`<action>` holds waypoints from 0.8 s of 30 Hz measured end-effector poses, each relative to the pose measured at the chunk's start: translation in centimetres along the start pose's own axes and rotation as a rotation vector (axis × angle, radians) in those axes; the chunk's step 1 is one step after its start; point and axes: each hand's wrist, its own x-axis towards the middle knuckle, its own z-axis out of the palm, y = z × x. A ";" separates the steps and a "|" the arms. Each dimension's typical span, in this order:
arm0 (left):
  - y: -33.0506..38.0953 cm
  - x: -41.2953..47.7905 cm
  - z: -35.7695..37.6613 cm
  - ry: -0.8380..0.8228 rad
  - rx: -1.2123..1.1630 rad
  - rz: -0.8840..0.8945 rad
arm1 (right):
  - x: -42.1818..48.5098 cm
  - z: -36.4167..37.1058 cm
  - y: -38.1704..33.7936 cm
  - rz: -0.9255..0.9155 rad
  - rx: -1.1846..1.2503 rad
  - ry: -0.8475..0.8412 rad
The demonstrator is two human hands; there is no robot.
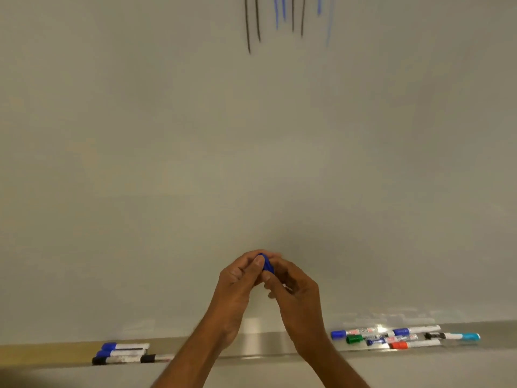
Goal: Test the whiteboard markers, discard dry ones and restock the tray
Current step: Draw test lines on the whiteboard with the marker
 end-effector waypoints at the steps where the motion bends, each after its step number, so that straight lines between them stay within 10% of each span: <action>1: 1.0 0.0 -0.4 -0.010 -0.020 0.001 | -0.1 0.4 -1.3 0.032 0.057 -0.018; 10: 8.9 -0.7 -3.3 -0.153 -0.085 0.062 | 0.5 3.2 -10.2 0.263 0.274 -0.320; 24: 14.6 -1.3 -5.2 -0.150 -0.152 0.172 | 0.4 6.3 -15.2 0.224 0.398 -0.293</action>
